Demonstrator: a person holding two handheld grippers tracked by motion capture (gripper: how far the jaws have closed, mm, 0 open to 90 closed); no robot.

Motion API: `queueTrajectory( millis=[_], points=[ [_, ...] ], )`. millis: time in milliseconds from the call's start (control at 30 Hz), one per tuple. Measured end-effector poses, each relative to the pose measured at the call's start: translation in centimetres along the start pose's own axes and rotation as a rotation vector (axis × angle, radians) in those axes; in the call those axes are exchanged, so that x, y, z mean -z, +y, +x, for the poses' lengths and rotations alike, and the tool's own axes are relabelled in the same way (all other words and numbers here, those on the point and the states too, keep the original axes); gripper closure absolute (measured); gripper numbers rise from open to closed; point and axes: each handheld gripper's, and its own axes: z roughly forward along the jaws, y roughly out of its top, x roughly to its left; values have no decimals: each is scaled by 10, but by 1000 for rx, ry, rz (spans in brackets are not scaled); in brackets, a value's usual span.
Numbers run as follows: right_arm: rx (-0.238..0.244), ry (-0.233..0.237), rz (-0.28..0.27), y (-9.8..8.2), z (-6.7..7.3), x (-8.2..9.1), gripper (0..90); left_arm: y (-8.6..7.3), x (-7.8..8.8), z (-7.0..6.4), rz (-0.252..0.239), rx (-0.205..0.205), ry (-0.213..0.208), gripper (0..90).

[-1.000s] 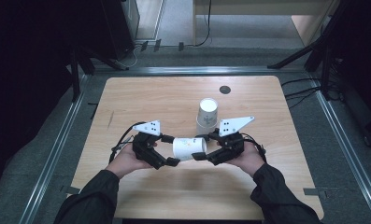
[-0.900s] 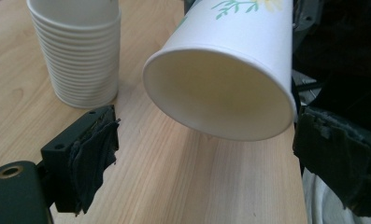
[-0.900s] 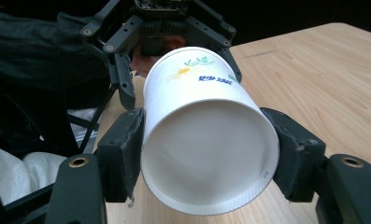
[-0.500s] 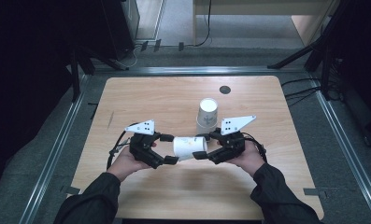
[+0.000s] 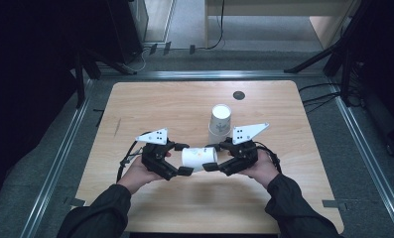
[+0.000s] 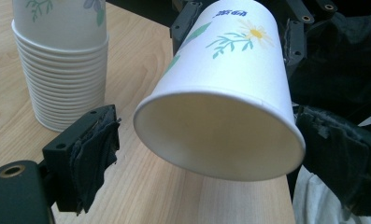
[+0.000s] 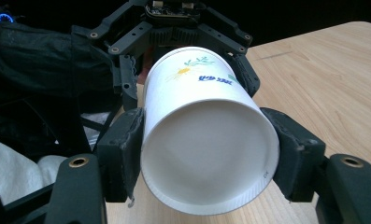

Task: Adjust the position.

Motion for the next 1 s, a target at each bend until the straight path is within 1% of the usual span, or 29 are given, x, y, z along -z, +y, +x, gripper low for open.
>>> queueTrajectory(
  millis=[67,133,233,300,333,367,400,567,600,667,700,833,867,1000],
  points=[
    [-3,7,4,0,0,-2,347,0,-1,0,1,0,-8,90],
    [-1,8,5,0,0,-3,347,-1,-2,0,3,2,-17,136],
    [-2,12,6,0,0,-4,347,-1,-2,1,-1,5,-16,134],
    [-5,17,7,0,0,-5,347,-1,-3,2,9,15,-29,134],
    [-3,19,8,0,0,-5,347,-2,-4,1,24,4,-24,134],
    [-3,18,8,0,0,-6,347,-2,-4,1,24,4,-24,134],
    [-3,19,9,0,0,-6,347,-2,-5,0,30,-7,-21,134],
    [-6,22,6,0,0,-5,347,-2,-6,0,40,-7,-17,138],
    [-6,23,6,0,0,-5,347,-2,-6,1,41,-9,-18,139],
    [-10,21,11,-1,0,-6,347,-2,-4,0,34,-13,-18,169],
    [-9,21,11,-1,0,-6,347,-2,-3,-1,28,-29,-21,193],
    [-10,27,8,0,-1,-6,347,-2,-3,-1,25,-36,-21,204],
    [-12,29,8,0,-1,-6,347,-2,-2,-2,27,-48,-17,206],
    [-12,31,8,-1,-1,-6,347,-1,-2,-3,26,-53,-14,213]
  ],
)
